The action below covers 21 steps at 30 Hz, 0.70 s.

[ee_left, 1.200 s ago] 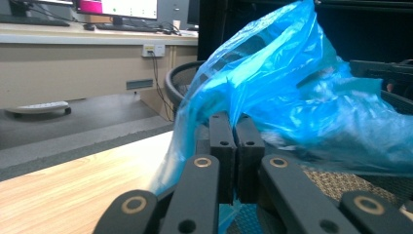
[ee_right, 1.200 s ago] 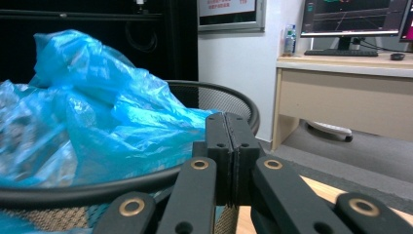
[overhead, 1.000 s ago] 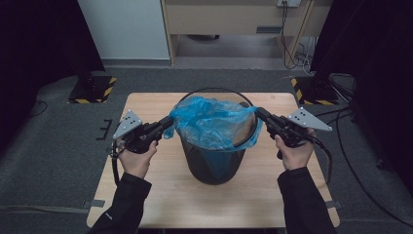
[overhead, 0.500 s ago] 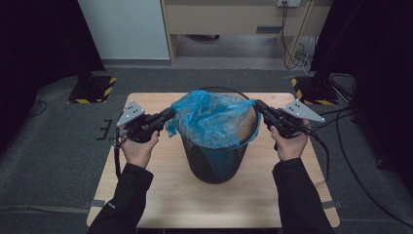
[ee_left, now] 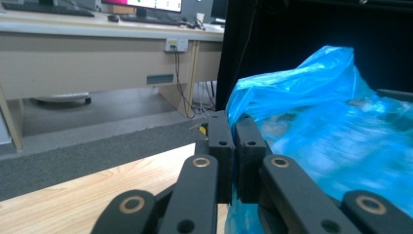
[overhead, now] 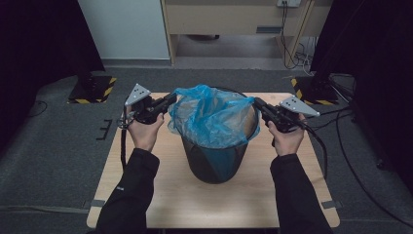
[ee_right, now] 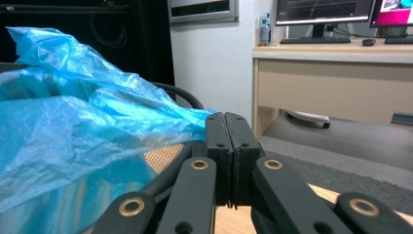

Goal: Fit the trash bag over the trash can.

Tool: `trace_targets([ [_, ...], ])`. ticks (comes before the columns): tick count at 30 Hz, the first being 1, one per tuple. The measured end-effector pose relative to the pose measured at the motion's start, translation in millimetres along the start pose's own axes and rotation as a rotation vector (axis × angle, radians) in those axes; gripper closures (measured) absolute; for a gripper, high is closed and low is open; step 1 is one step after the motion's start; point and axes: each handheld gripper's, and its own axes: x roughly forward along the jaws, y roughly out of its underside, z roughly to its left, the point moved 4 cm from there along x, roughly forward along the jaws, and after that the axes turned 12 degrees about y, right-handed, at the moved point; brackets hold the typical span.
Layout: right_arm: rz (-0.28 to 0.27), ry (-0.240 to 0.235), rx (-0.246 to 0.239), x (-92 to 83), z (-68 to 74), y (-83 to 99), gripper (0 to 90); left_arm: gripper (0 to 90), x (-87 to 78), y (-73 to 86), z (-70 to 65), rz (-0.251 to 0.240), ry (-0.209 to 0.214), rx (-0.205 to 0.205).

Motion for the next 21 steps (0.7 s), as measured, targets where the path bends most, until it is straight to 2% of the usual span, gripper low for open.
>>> trace_targets([
  [2,0.014,-0.003,0.007,4.1,-1.9,3.4,89.4,88.3,7.5,3.6,5.4,0.018,-0.007,-0.01],
  [4,0.025,-0.009,0.01,7.0,-3.2,6.6,89.5,88.8,14.2,8.9,11.1,0.056,-0.013,-0.021],
  [6,0.034,-0.014,0.016,9.8,-4.9,9.9,89.7,89.1,20.1,13.3,16.4,0.062,-0.004,-0.058],
  [8,0.041,-0.011,0.016,12.3,-6.3,11.6,89.8,89.2,26.8,17.6,19.9,0.074,-0.002,-0.07],
  [13,0.065,-0.002,0.021,21.3,-6.8,16.0,89.9,89.4,39.3,26.2,20.6,0.115,-0.013,-0.094],
  [18,0.076,-0.007,0.016,26.2,-3.9,19.4,89.8,89.5,43.7,33.5,20.9,0.152,0.0,-0.118],
  [21,0.087,-0.007,0.019,29.2,-3.8,20.0,89.8,89.5,44.5,37.8,21.0,0.169,0.02,-0.147],
])
